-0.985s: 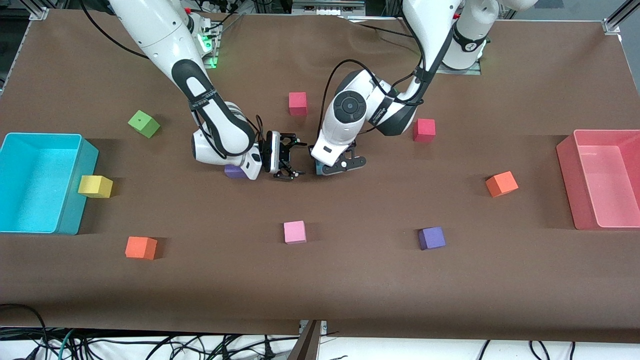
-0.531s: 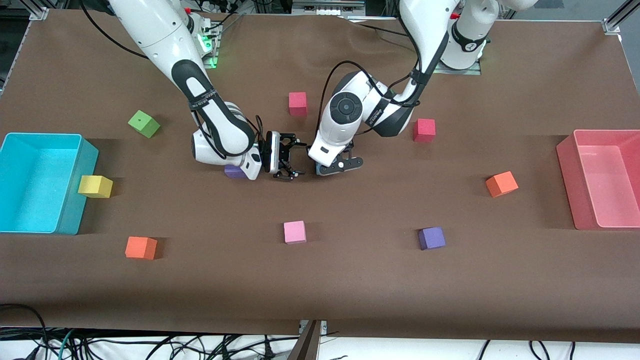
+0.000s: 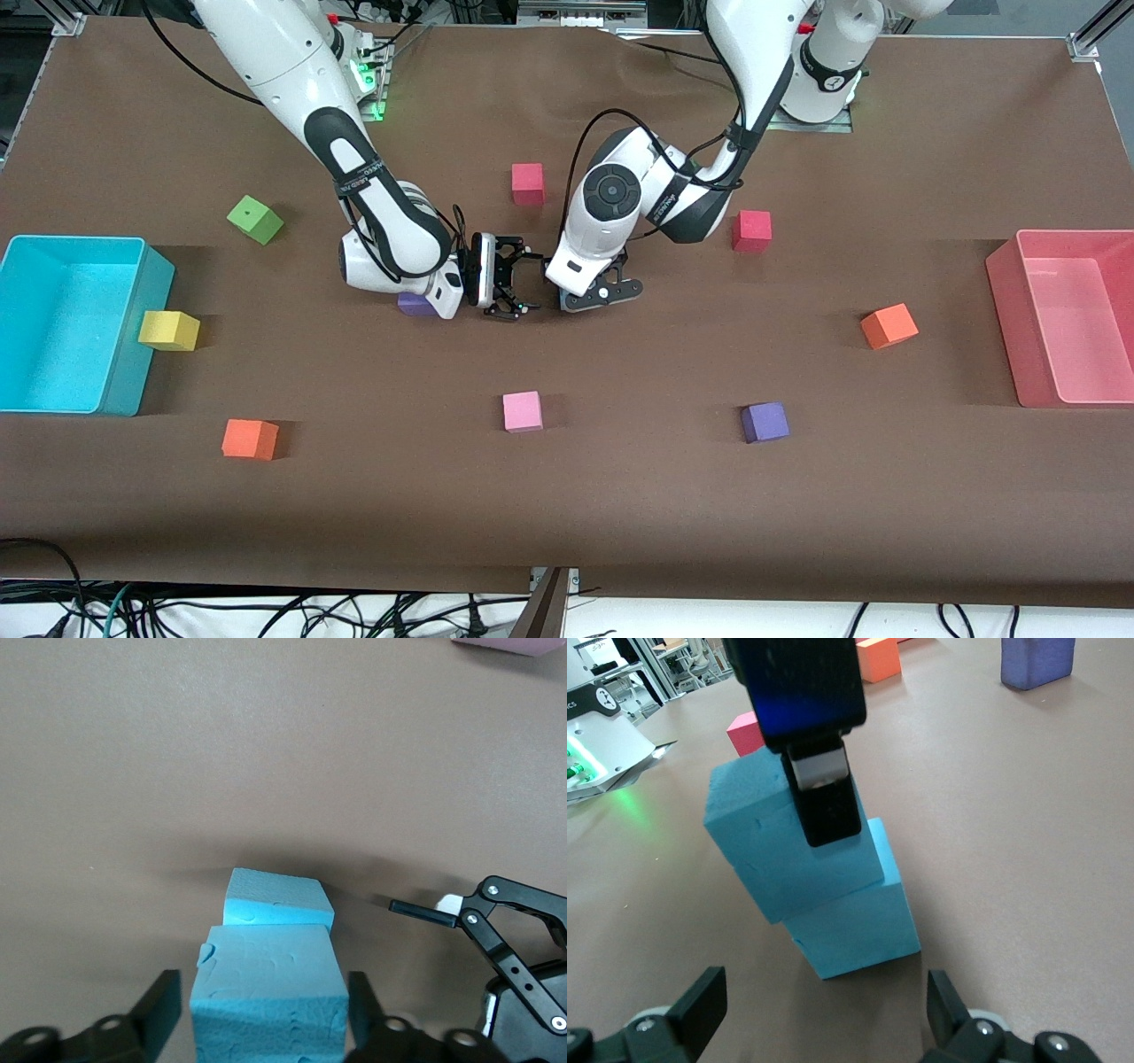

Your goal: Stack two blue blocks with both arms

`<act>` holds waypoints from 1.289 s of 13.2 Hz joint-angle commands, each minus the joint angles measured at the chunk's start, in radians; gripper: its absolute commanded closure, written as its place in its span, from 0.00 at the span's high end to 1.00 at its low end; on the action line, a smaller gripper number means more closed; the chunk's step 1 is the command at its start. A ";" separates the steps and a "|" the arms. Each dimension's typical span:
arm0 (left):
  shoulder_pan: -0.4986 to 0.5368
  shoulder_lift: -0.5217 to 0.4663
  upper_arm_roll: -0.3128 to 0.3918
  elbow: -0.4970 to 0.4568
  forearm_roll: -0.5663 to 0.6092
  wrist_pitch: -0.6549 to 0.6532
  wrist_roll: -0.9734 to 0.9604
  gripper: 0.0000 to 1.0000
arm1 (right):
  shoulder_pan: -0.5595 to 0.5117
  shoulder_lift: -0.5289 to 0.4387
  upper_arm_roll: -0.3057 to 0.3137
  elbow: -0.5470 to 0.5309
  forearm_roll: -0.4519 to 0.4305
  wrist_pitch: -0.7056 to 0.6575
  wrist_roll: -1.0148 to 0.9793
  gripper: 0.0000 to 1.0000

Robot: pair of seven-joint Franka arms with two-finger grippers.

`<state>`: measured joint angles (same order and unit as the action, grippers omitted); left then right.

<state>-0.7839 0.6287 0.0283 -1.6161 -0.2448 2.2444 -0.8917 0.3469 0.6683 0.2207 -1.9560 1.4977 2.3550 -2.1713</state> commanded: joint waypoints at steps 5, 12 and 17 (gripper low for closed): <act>0.029 -0.085 0.022 0.010 -0.001 -0.026 -0.004 1.00 | -0.014 -0.006 0.005 -0.001 0.019 -0.005 -0.044 1.00; 0.294 -0.419 0.015 -0.131 0.001 -0.306 0.277 1.00 | -0.026 -0.039 0.002 -0.018 0.019 -0.008 -0.019 1.00; 0.494 -0.647 0.015 -0.171 0.200 -0.524 0.635 1.00 | -0.037 -0.183 -0.020 -0.107 0.013 -0.022 0.141 1.00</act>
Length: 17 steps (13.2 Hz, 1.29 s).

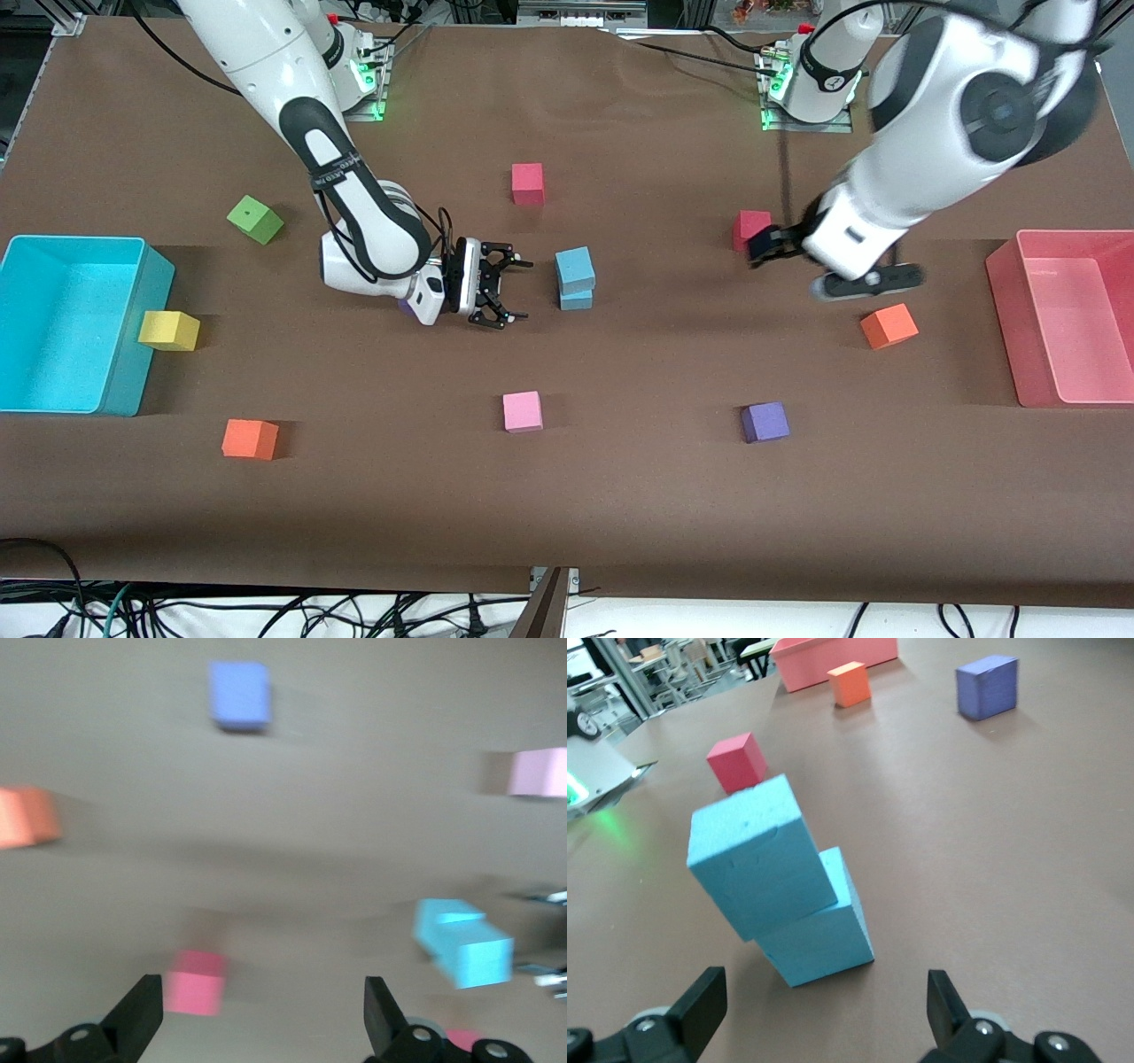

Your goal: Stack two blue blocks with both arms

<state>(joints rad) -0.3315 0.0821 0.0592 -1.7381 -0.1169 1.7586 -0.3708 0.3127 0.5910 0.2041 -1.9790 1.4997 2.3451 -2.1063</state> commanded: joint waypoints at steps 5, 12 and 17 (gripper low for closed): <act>0.106 -0.124 0.022 -0.011 0.091 -0.103 0.291 1.00 | -0.003 -0.227 -0.075 -0.139 -0.015 -0.013 0.209 1.00; 0.094 -0.071 0.027 0.083 0.114 -0.186 0.288 1.00 | -0.003 -0.257 -0.406 -0.051 -0.327 -0.296 0.365 1.00; 0.089 -0.074 0.010 0.089 0.164 -0.206 0.288 1.00 | -0.007 -0.250 -0.666 0.057 -0.591 -0.523 0.452 1.00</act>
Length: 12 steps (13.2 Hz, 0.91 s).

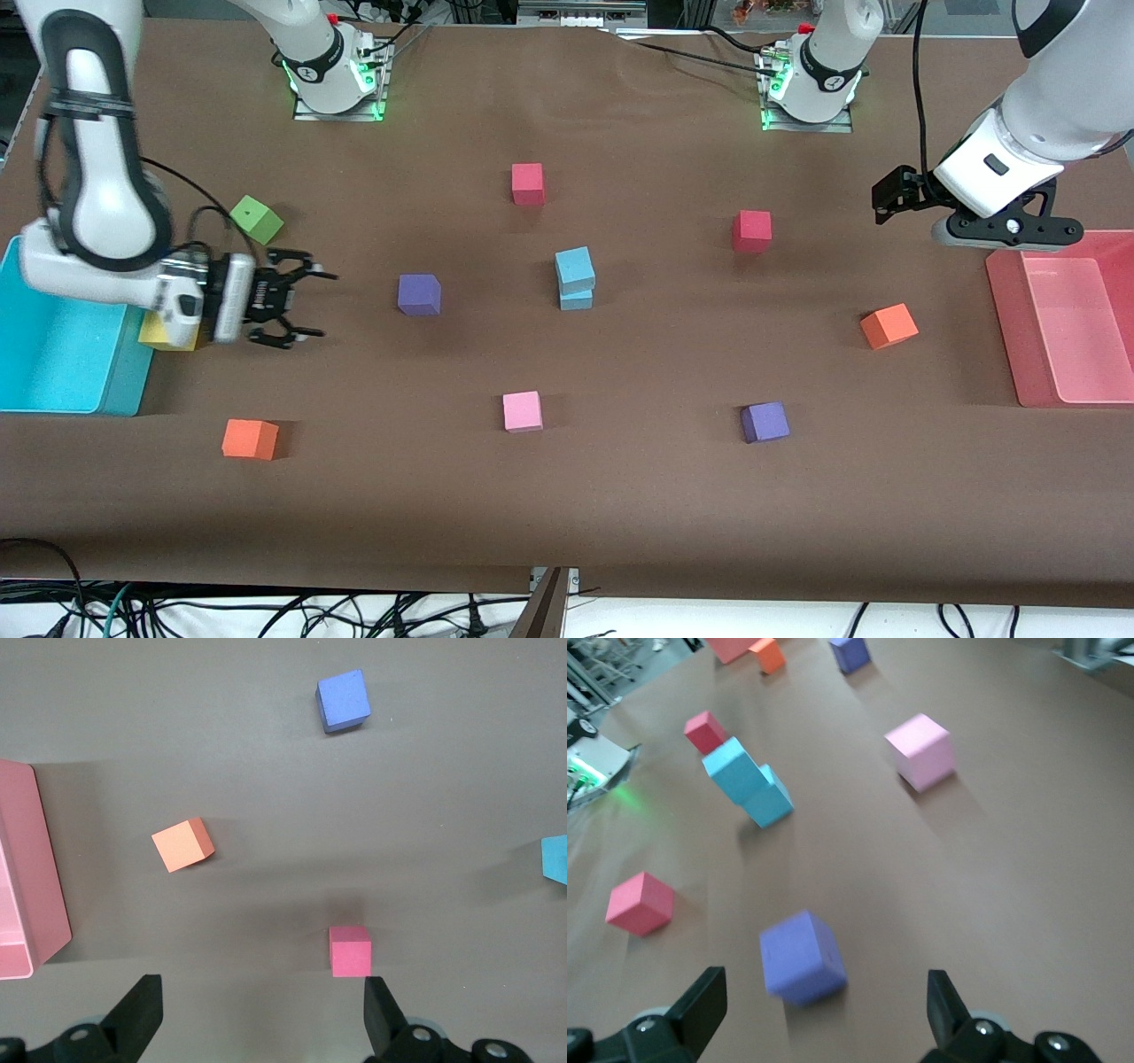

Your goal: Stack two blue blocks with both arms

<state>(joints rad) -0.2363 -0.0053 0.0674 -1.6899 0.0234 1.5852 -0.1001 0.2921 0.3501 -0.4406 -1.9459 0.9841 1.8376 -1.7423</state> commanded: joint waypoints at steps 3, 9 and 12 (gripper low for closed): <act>-0.006 0.018 0.000 0.056 0.015 -0.031 0.008 1.00 | 0.013 -0.161 0.000 0.022 -0.391 0.014 0.471 1.00; 0.014 0.022 0.011 0.074 -0.005 -0.016 0.020 1.00 | -0.164 -0.325 0.330 0.051 -0.835 -0.056 1.110 1.00; 0.031 0.037 0.011 0.085 0.003 -0.013 0.055 1.00 | -0.258 -0.310 0.453 0.163 -1.064 -0.115 1.036 1.00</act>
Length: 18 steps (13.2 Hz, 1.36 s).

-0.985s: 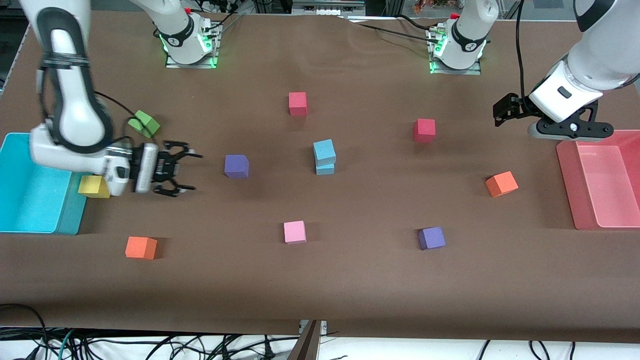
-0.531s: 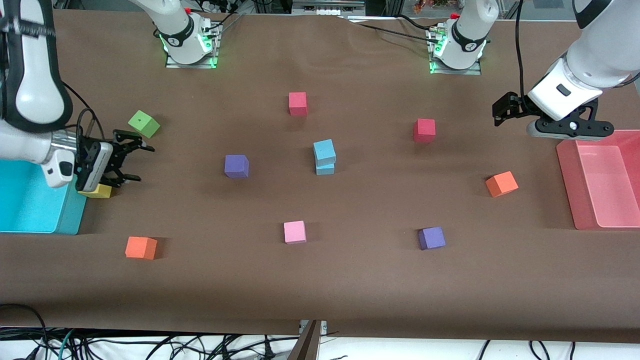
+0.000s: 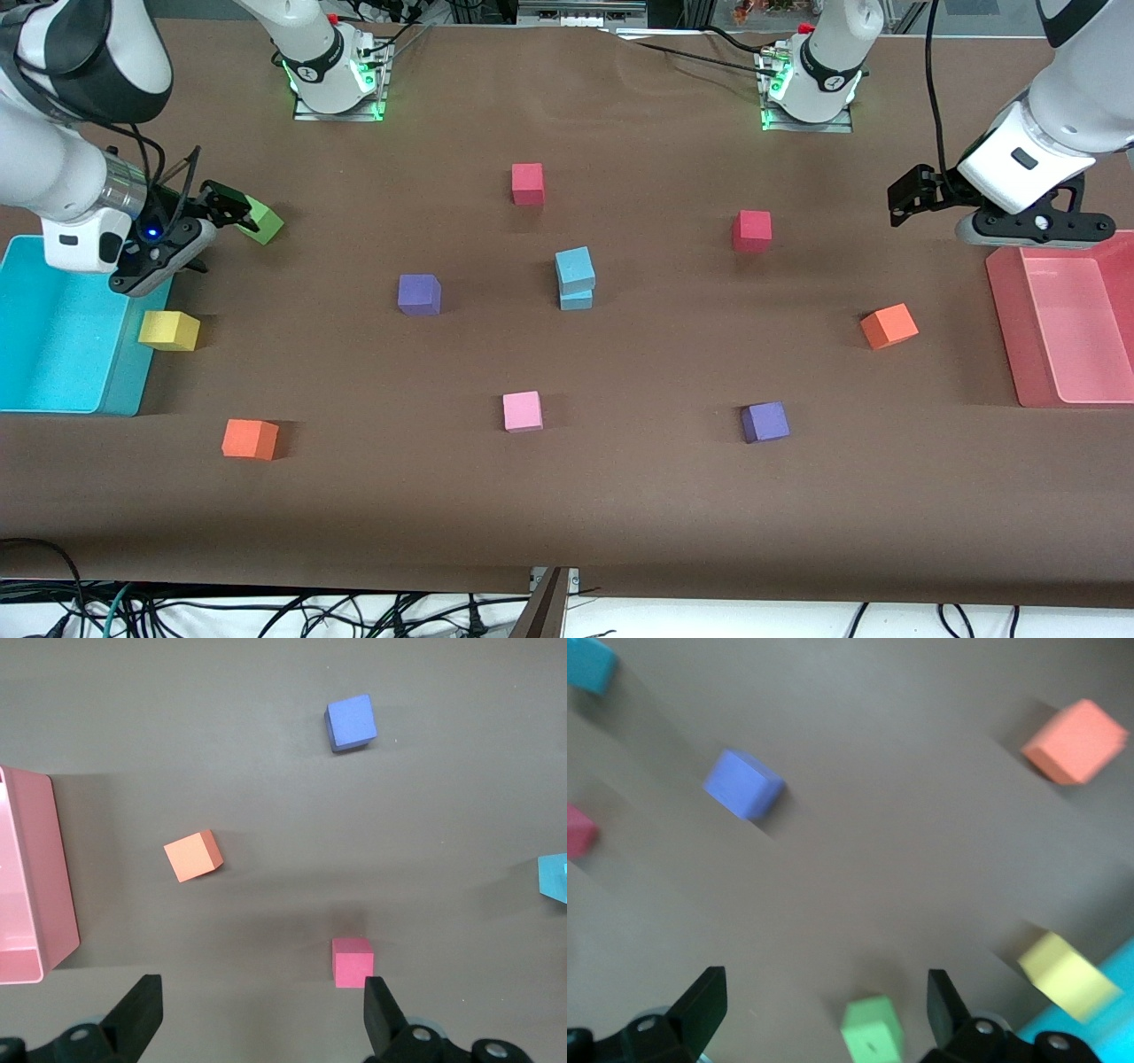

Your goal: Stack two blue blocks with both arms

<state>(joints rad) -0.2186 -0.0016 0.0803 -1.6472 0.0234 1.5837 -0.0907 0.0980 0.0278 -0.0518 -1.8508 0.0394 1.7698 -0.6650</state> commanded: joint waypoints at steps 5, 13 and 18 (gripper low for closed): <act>0.021 0.063 -0.002 0.076 -0.008 -0.004 0.055 1.00 | -0.159 0.004 0.084 0.076 -0.136 0.094 -0.027 1.00; 0.025 0.069 -0.002 0.078 -0.008 -0.002 0.055 1.00 | -0.216 -0.055 0.092 0.202 -0.084 -0.189 0.625 1.00; 0.025 0.071 -0.002 0.078 -0.008 -0.002 0.055 1.00 | -0.257 -0.058 0.135 0.194 -0.041 -0.215 0.645 1.00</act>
<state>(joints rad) -0.2025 0.0526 0.0805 -1.5990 0.0233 1.5888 -0.0609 -0.1297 -0.0338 0.0523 -1.6464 -0.0309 1.5475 -0.0454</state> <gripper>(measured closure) 0.000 0.000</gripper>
